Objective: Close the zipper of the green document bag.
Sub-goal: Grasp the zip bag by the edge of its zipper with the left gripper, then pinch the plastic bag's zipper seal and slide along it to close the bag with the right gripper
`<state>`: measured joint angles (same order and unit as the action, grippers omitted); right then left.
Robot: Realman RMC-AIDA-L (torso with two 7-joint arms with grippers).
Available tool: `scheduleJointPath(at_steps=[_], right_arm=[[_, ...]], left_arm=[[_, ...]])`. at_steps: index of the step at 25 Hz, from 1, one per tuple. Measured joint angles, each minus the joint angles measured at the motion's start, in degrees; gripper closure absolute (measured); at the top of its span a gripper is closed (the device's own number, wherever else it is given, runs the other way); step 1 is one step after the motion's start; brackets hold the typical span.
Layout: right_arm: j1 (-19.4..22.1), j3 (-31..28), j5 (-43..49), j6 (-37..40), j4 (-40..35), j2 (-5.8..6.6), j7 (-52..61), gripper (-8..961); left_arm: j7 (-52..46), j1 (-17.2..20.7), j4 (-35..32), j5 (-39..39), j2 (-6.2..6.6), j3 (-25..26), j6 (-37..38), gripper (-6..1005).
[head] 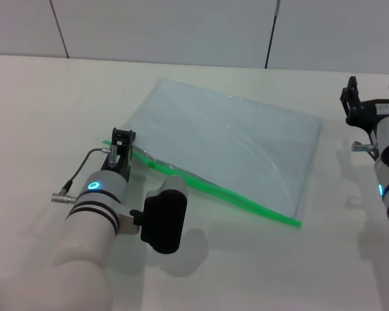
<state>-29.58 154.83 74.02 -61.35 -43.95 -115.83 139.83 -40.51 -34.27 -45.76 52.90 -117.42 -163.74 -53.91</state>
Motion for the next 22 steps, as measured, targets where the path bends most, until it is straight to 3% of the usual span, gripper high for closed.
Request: scheduleJointPath(at_steps=[11, 22], right_arm=[[-0.86, 6.07, 0.61, -0.01, -1.70, 0.07, -2.89, 223], [-0.36, 9.99, 8.61, 1.06, -4.75, 0.16, -5.20, 223]], left_arm=[[-4.82, 0.36, -0.73, 5.55, 0.25, 0.00, -4.43, 947], [-8.50, 0.53, -0.73, 9.54, 0.36, 0.00, -7.06, 946]])
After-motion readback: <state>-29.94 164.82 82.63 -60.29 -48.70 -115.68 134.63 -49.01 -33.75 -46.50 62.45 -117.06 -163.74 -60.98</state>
